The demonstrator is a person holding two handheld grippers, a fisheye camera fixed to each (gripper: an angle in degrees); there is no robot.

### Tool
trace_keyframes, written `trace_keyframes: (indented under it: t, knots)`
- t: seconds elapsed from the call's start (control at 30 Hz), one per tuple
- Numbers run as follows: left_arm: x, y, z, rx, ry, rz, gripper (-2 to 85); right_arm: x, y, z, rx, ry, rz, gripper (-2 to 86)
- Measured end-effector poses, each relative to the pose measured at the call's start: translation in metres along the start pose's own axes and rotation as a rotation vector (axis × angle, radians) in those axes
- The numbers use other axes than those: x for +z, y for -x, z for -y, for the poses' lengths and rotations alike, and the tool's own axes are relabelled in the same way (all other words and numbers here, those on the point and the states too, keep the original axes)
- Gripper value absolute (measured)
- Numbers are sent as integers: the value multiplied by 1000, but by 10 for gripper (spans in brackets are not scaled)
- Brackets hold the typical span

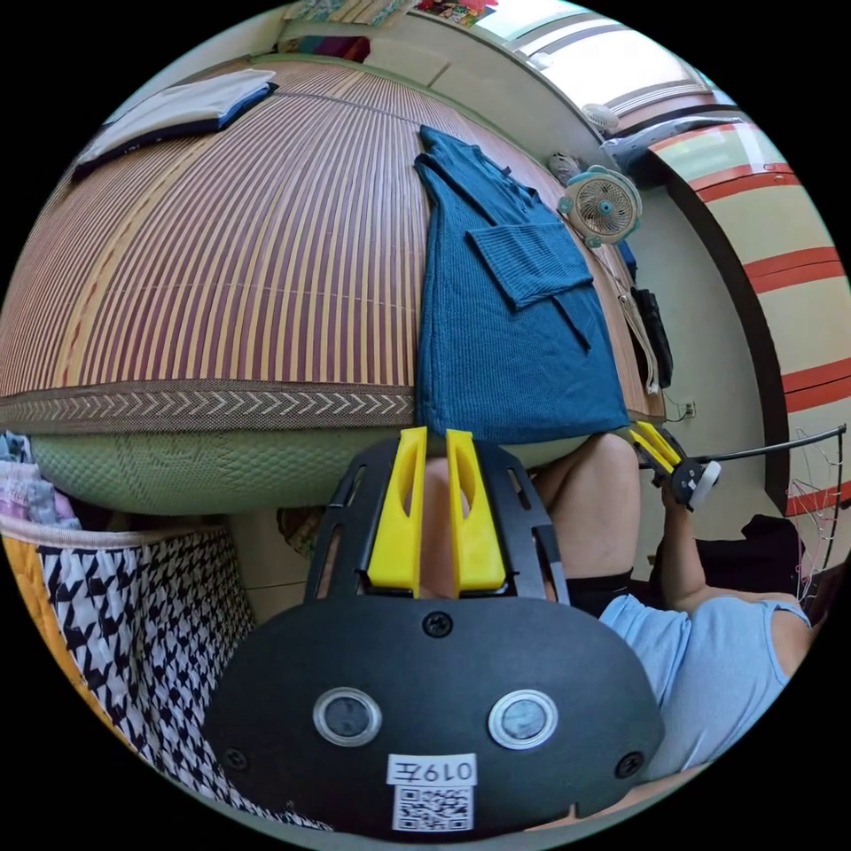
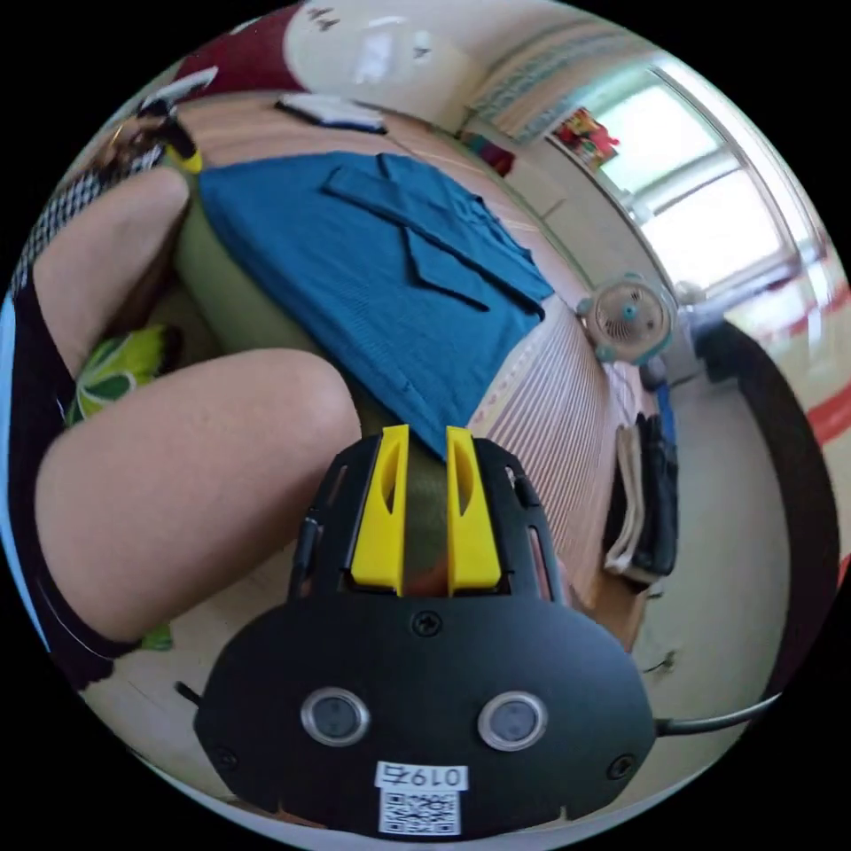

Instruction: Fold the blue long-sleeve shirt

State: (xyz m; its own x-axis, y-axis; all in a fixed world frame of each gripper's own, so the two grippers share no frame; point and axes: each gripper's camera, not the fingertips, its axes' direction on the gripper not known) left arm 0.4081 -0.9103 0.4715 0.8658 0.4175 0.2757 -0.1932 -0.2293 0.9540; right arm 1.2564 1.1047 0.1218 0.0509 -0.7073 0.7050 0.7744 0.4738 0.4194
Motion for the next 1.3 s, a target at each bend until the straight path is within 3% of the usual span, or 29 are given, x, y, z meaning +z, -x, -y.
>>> trace_keyframes:
  t: [0.27,0.47,0.73,1.1,1.3]
  knots:
    - [-17,-22,-9,23,-37,53,9,26,106,46,-343,59,-142,64]
    - [-24,-47,0,69,-84,13,11,38,139,62,-455,73,-154,58]
    - [-10,-77,18,135,-69,-12,14,42,143,71,-452,49,-128,-7]
    - [32,-89,40,131,93,130,12,63,127,47,-459,61,-131,47]
    - [20,-87,24,168,46,94,10,51,73,3,-286,57,-93,37]
